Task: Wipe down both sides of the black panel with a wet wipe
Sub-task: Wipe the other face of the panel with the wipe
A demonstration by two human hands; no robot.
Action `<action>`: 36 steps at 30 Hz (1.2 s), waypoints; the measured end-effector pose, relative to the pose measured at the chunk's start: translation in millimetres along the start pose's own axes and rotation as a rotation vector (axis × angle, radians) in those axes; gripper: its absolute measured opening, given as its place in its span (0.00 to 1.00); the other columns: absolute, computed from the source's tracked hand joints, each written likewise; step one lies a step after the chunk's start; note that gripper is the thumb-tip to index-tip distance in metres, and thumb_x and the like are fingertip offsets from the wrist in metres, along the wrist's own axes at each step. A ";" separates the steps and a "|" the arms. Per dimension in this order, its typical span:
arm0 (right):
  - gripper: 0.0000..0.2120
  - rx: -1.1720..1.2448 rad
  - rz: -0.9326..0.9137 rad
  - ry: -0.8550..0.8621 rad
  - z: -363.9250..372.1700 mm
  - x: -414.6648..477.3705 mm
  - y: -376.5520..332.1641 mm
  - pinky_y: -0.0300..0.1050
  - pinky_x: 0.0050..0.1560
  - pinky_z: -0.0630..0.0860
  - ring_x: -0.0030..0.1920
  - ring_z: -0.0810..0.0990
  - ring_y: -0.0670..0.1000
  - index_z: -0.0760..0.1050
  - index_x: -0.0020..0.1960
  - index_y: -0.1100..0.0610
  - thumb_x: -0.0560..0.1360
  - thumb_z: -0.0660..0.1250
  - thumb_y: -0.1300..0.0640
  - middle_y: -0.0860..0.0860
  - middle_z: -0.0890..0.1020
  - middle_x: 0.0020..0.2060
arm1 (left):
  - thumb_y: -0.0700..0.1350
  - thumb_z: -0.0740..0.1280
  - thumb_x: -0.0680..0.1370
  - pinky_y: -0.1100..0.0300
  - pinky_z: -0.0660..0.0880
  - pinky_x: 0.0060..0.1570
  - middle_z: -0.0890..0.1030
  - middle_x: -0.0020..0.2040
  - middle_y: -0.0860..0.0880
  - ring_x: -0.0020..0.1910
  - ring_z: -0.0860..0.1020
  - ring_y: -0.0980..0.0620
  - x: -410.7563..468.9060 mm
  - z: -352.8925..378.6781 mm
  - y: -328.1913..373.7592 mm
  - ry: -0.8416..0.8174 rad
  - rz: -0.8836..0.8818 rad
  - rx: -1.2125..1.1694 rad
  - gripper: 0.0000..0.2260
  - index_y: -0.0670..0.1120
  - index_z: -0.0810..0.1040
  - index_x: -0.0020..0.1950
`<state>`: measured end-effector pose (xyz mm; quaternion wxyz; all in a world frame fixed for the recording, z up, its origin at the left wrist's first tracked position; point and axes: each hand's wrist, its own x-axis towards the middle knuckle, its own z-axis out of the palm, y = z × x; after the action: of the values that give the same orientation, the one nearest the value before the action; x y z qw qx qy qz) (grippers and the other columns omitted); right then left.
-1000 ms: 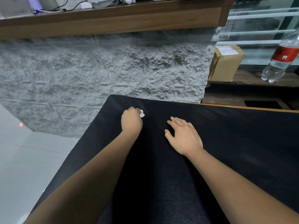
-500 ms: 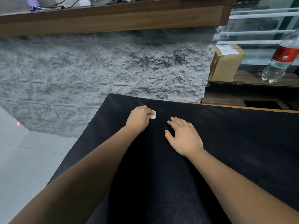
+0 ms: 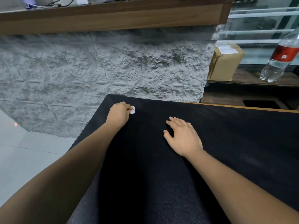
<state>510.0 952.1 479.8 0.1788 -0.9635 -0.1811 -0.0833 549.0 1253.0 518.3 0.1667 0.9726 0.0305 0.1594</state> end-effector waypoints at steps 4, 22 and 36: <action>0.28 -0.002 -0.001 0.002 0.5 -0.4 0.4 0.48 0.79 0.57 0.80 0.60 0.43 0.71 0.77 0.45 0.81 0.52 0.36 0.42 0.68 0.79 | 0.38 0.67 0.82 0.54 0.76 0.49 0.83 0.52 0.49 0.52 0.82 0.45 2.5 -0.4 -9.1 0.041 -0.089 0.021 0.10 0.47 0.88 0.54; 0.28 -0.003 0.002 -0.001 0.2 0.8 -0.3 0.50 0.79 0.58 0.80 0.61 0.44 0.71 0.77 0.45 0.82 0.53 0.36 0.43 0.68 0.79 | 0.36 0.65 0.80 0.57 0.69 0.44 0.81 0.55 0.46 0.53 0.80 0.44 11.7 49.8 87.8 0.053 -0.068 0.085 0.15 0.49 0.84 0.63; 0.26 -0.004 0.000 0.009 -3.1 0.3 -1.2 0.48 0.78 0.59 0.80 0.61 0.44 0.72 0.77 0.45 0.82 0.55 0.37 0.43 0.68 0.79 | 0.42 0.68 0.83 0.56 0.75 0.55 0.83 0.57 0.49 0.57 0.80 0.47 33.3 40.8 61.9 -0.062 0.095 -0.066 0.10 0.49 0.87 0.59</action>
<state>509.5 952.1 483.1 0.1779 -0.9634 -0.1800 -0.0881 594.0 1185.5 512.6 0.1919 0.9713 -0.0260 0.1380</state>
